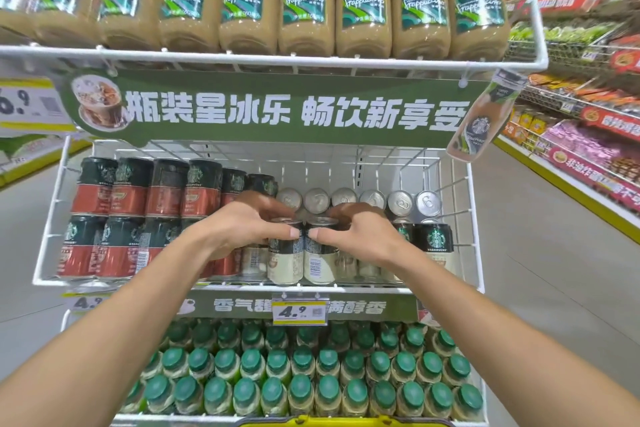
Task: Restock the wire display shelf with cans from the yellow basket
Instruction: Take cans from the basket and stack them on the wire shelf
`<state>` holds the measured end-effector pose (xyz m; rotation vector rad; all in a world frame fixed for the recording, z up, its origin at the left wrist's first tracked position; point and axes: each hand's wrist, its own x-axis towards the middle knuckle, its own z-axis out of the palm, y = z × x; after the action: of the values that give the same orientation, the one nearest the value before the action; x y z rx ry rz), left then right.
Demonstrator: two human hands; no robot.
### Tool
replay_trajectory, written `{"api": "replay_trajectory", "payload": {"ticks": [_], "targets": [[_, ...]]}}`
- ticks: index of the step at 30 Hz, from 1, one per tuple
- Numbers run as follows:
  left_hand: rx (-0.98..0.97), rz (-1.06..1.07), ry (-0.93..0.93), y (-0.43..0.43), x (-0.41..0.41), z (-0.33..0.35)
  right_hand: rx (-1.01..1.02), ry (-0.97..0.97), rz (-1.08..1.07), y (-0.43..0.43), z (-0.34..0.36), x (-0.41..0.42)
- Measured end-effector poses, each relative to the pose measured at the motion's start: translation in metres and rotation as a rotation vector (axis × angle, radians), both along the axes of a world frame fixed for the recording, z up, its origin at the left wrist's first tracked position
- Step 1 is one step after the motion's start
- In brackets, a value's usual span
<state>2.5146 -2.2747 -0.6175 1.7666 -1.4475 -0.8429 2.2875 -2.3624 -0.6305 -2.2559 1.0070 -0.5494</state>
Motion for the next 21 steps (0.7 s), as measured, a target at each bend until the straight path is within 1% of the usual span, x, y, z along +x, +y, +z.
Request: {"api": "replay_trajectory", "payload": {"ticks": [4, 6, 8, 10, 12, 15, 17, 19, 21], "targets": [[0.001, 0.082, -0.067, 0.000, 0.004, 0.000, -0.010, 0.064, 0.008, -0.002, 0.000, 0.012], [0.021, 0.073, -0.123, -0.003, 0.006, 0.000, 0.007, 0.133, 0.004, -0.002, 0.001, 0.015], [0.083, 0.054, -0.125, -0.005, 0.009, 0.003, 0.012, 0.145, -0.002, -0.004, 0.002, 0.017], [0.147, 0.035, -0.092, -0.005, 0.009, 0.007, -0.029, 0.116, -0.024, -0.004, 0.004, 0.017], [0.147, 0.033, -0.118, -0.009, 0.007, 0.007, -0.090, 0.122, -0.060, -0.002, 0.005, 0.021], [0.132, 0.158, -0.162, -0.015, 0.004, 0.001, -0.154, 0.172, -0.138, 0.003, 0.005, 0.031], [0.104, 0.231, -0.245, -0.017, 0.002, -0.004, -0.224, 0.226, -0.181, 0.006, 0.004, 0.035], [0.066, 0.242, -0.310, -0.018, 0.001, -0.007, -0.281, 0.278, -0.198, 0.007, 0.005, 0.038], [0.074, 0.238, -0.318, -0.019, 0.002, -0.008, -0.296, 0.326, -0.178, 0.007, 0.006, 0.040]]}}
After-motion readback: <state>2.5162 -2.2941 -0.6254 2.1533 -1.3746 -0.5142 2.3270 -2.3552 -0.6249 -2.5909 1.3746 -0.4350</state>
